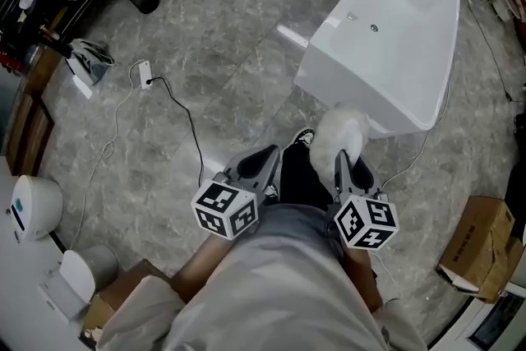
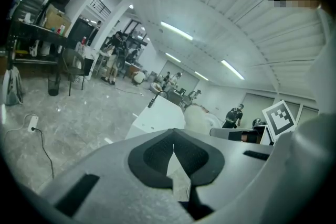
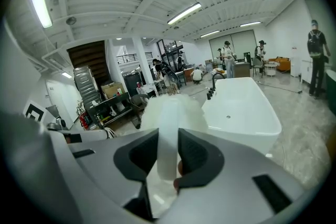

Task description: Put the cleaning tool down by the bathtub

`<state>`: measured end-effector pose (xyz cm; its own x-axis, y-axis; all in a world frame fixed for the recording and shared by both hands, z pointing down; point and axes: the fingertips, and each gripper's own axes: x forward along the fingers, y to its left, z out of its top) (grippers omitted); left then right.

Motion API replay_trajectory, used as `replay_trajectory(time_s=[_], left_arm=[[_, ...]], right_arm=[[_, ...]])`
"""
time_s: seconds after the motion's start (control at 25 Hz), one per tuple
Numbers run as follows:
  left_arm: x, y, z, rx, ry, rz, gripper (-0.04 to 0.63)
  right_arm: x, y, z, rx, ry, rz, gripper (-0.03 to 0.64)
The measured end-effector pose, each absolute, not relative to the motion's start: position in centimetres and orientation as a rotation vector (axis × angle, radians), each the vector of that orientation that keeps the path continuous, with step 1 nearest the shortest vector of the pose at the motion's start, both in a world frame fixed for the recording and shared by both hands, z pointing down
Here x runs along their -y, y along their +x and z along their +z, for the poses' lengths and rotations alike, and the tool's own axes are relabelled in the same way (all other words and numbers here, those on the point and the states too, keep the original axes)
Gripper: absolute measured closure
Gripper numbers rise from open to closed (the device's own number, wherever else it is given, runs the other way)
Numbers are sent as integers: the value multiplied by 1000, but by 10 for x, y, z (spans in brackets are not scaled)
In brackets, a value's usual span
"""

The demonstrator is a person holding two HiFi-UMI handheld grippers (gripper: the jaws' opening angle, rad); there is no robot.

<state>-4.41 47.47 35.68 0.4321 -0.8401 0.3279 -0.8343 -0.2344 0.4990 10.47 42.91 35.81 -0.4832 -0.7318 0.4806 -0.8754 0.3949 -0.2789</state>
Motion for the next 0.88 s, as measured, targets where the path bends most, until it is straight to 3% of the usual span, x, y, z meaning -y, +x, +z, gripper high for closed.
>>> replay_trajectory(time_s=[0.88], left_arm=[[-254,-37,353,1423,2069,74,591]], right_arm=[[-219,109,395,2311,1410,898,528]])
